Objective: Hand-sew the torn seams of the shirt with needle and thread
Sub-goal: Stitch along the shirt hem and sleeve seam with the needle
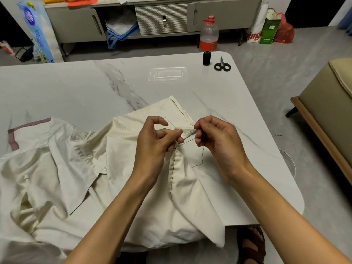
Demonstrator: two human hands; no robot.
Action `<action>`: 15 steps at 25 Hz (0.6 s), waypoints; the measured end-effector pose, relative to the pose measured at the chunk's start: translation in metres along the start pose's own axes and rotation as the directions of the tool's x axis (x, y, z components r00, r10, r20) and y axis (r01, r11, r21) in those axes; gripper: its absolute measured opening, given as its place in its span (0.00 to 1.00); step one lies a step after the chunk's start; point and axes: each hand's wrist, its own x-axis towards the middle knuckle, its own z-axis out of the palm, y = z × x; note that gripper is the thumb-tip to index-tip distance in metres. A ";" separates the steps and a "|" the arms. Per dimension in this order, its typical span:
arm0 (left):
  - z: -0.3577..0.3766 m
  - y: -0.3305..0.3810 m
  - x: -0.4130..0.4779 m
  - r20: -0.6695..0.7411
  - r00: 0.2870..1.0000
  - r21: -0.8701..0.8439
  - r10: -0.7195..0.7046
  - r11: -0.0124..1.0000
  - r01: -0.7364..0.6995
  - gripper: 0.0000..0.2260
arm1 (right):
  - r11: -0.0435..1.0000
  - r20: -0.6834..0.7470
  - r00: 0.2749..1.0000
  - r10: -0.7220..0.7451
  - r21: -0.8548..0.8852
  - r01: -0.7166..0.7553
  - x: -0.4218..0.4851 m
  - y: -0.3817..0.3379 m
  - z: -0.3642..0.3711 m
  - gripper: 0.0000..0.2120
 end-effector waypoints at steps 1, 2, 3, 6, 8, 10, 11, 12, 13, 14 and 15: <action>0.000 0.000 0.000 0.005 1.000 -0.001 -0.004 1.000 0.004 0.10 | 1.000 0.004 1.000 -0.007 -0.016 0.007 0.000 -0.001 0.000 0.11; -0.001 0.001 0.001 0.014 1.000 0.000 -0.004 1.000 0.004 0.11 | 0.999 0.008 1.000 -0.015 -0.030 0.015 0.000 -0.001 0.000 0.11; -0.001 0.001 0.001 0.024 1.000 0.007 -0.001 1.000 0.001 0.11 | 0.999 0.013 1.000 -0.021 -0.043 0.021 0.001 -0.002 0.000 0.11; -0.005 0.002 0.002 0.043 0.999 0.052 0.017 0.998 -0.019 0.09 | 0.996 0.033 0.999 -0.032 -0.077 0.035 0.001 -0.003 0.001 0.10; -0.007 0.002 0.003 0.064 0.998 0.074 0.022 0.997 -0.026 0.08 | 0.993 0.052 0.998 -0.036 -0.111 0.042 0.002 -0.004 0.002 0.10; -0.008 0.003 0.003 0.096 0.995 0.097 0.024 0.995 -0.034 0.05 | 0.990 0.073 0.997 -0.034 -0.135 0.044 0.002 -0.007 0.003 0.10; -0.009 0.003 0.003 0.117 0.993 0.116 0.026 0.993 -0.039 0.04 | 0.989 0.080 0.996 -0.029 -0.143 0.040 0.003 -0.008 0.004 0.10; -0.009 0.003 0.002 0.141 0.990 0.136 0.025 0.990 -0.044 0.03 | 0.988 0.086 0.996 -0.024 -0.150 0.036 0.003 -0.009 0.005 0.10; -0.010 0.003 0.002 0.162 0.987 0.157 0.018 0.987 -0.044 0.02 | 0.987 0.093 0.995 -0.021 -0.157 0.036 0.004 -0.010 0.005 0.10; -0.011 0.003 0.002 0.181 0.983 0.174 0.007 0.984 -0.039 0.02 | 0.986 0.105 0.994 -0.020 -0.165 0.037 0.005 -0.010 0.006 0.10; -0.012 0.003 0.002 0.197 0.980 0.186 -0.006 0.982 -0.031 0.03 | 0.984 0.120 0.993 -0.021 -0.171 0.041 0.006 -0.011 0.008 0.09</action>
